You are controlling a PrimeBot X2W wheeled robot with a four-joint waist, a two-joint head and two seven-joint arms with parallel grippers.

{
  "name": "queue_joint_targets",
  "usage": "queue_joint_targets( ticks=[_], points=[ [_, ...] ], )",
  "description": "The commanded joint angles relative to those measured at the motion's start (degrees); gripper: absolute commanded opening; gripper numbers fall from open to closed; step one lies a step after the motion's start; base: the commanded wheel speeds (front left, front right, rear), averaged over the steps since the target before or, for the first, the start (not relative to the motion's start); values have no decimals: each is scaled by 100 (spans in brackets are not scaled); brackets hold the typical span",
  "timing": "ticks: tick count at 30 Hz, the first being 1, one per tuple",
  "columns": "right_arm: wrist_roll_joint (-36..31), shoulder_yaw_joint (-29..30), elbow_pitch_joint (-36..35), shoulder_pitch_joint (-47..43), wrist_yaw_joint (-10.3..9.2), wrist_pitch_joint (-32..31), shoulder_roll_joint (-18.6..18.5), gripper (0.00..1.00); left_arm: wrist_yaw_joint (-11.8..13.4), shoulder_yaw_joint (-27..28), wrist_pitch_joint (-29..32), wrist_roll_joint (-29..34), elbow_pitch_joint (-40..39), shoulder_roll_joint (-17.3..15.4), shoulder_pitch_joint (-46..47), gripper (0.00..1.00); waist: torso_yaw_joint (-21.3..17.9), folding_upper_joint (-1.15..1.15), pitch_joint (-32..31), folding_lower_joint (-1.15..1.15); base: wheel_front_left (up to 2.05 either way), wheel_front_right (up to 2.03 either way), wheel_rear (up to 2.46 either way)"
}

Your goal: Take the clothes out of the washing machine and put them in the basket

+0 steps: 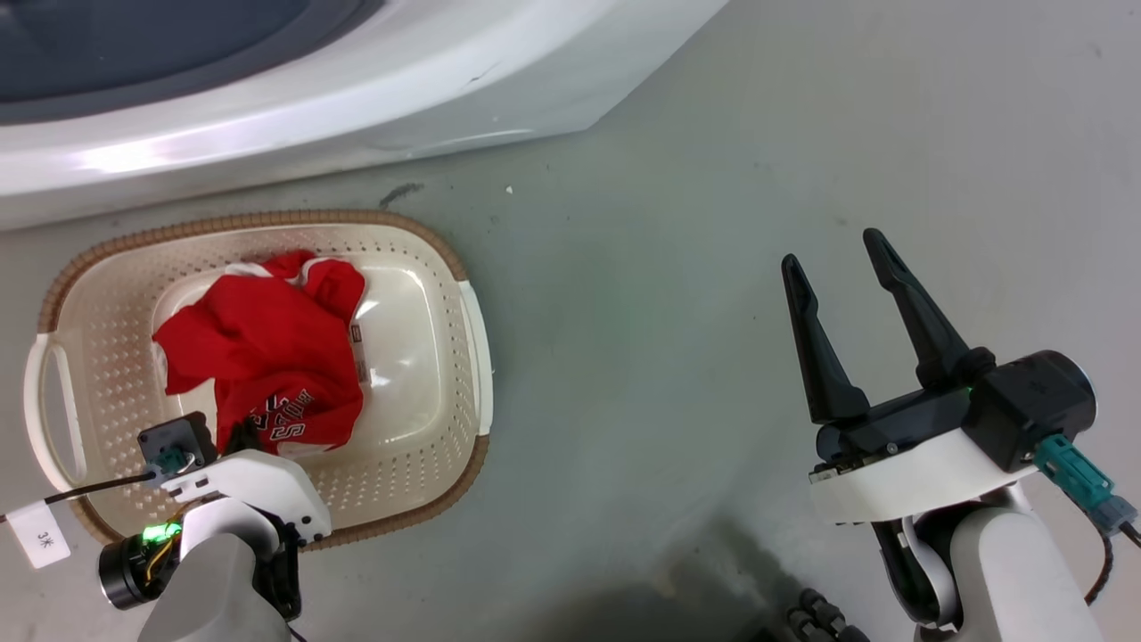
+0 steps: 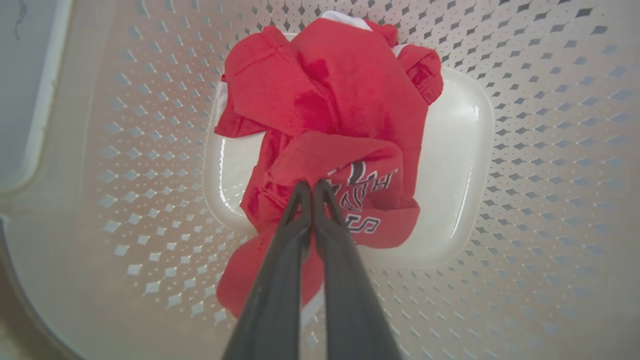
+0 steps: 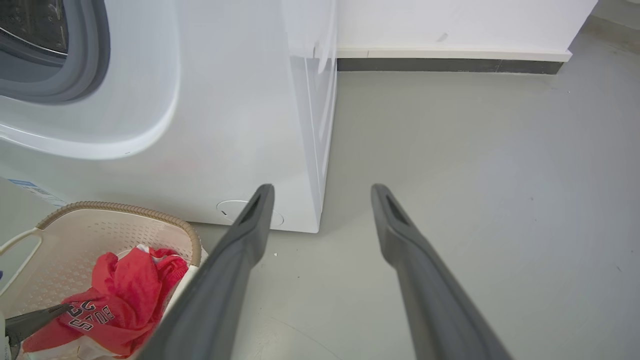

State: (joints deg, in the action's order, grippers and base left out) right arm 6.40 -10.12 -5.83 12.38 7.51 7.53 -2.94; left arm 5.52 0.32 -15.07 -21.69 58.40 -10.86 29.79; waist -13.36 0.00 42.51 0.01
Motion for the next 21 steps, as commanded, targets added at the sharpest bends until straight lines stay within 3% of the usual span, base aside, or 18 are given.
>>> queue_joint_targets(
  ticks=[1, 10, 21],
  points=[
    [12, 20, 60, 44, -4, 53, 10, 100, -39, 25, -12, -2, 122, -30, 83, 100, -33, 0, -163, -1, 0, 0, 0],
    [-71, 101, 269, -251, -4, 65, 10, 100, -195, 98, -13, 44, 129, 175, -400, 100, 106, 0, -1114, -1, 0, 0, 0],
    [-282, 327, 2, -853, -4, -260, 10, 100, -224, 262, -13, 336, -841, 530, -1319, 100, 457, 0, -2418, -1, 0, 0, 0]
  ],
)
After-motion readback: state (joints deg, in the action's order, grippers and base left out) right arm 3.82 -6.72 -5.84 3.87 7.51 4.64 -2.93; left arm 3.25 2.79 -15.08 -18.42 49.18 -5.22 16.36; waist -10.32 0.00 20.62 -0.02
